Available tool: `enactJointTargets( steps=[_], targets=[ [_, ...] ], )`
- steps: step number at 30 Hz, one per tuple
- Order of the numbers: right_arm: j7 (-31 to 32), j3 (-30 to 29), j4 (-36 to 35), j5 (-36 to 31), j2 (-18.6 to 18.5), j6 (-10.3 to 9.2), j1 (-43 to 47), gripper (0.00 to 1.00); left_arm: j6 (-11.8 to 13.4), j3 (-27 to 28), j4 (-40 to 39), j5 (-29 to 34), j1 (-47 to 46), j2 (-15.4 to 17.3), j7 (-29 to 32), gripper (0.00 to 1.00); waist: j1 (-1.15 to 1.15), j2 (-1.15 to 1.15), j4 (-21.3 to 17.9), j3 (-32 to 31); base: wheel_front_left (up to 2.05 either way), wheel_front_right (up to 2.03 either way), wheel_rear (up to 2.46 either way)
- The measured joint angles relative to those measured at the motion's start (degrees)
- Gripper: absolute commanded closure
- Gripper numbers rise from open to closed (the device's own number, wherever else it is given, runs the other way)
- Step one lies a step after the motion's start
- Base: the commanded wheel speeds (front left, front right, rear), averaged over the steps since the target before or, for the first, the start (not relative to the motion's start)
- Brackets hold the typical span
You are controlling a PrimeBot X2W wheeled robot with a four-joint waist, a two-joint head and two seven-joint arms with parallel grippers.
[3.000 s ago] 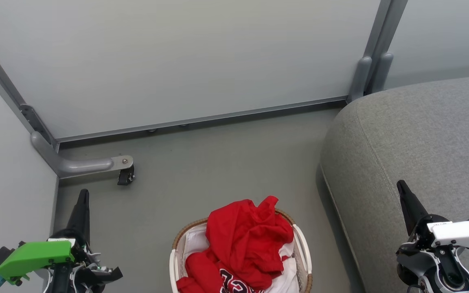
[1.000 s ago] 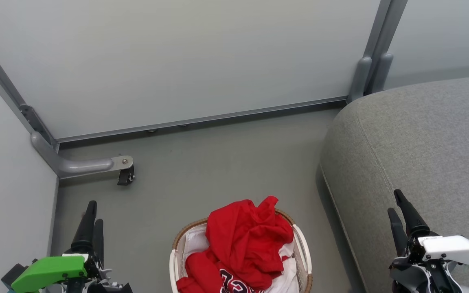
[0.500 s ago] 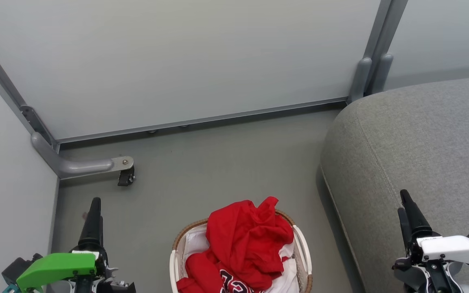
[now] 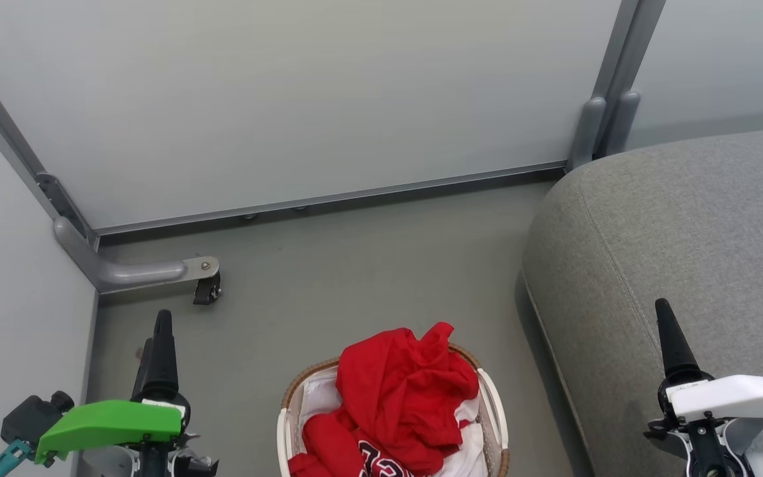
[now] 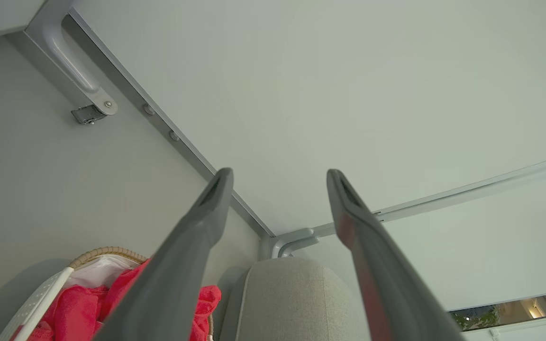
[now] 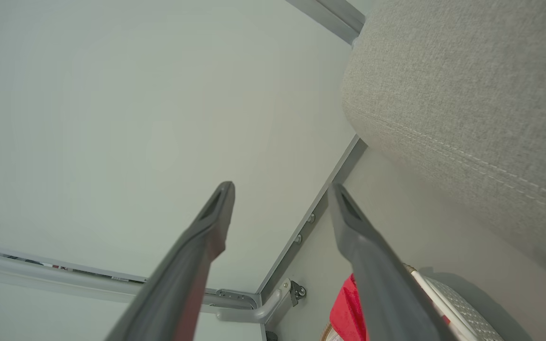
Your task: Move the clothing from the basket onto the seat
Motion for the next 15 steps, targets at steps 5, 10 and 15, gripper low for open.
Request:
enactJointTargets(
  steps=[5,10,15],
  targets=[
    [-1.0,0.4,-1.5,-8.2,-0.1,0.00,0.0,0.00,0.6,-0.8,-0.6,5.2,0.0,0.0,-1.0,0.00,0.00,0.00,0.1,-0.1,0.00,0.00,0.00],
    [-2.0,1.0,-2.5,-14.7,-0.1,0.00,0.6,0.00,0.8,-1.5,-1.2,10.5,0.2,0.0,-1.9,0.00,0.00,0.00,0.2,-0.2,0.00,0.00,0.00],
    [-2.9,1.4,-3.1,-19.6,-0.2,0.00,0.9,0.00,1.2,-2.1,-1.3,15.4,1.1,0.1,-2.9,0.00,0.00,0.00,0.2,-0.2,0.00,0.00,0.00]
  ],
)
